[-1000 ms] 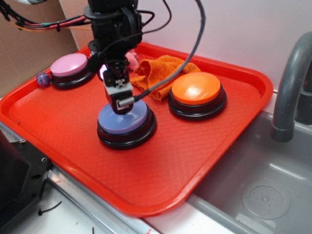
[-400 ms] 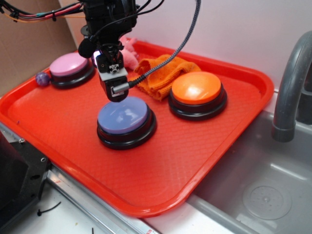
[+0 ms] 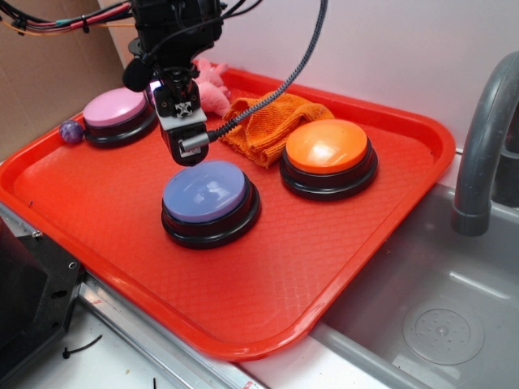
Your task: Push the purple button.
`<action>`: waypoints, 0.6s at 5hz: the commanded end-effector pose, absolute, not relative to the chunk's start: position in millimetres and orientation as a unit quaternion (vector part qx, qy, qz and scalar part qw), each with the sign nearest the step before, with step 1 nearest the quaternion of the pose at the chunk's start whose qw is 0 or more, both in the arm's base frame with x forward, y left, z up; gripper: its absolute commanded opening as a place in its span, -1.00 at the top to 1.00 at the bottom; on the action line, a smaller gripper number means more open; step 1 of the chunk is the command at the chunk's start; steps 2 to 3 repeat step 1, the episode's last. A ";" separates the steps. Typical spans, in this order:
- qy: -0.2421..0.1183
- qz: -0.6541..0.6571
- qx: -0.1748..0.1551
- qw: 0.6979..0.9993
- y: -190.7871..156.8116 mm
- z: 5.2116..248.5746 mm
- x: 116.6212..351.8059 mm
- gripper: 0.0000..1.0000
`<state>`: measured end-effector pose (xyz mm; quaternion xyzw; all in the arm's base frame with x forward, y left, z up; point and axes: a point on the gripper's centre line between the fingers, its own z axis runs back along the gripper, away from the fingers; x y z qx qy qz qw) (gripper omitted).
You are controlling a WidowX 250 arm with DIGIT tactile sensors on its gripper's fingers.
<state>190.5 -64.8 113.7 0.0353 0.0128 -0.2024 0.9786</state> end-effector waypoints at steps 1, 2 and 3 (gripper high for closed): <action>-0.020 -0.188 0.044 0.981 -69.9 145.1 190.2 -1.00; -0.020 -0.188 0.044 0.981 -69.9 145.1 190.2 -1.00; -0.020 -0.188 0.044 0.981 -69.9 145.1 190.2 -1.00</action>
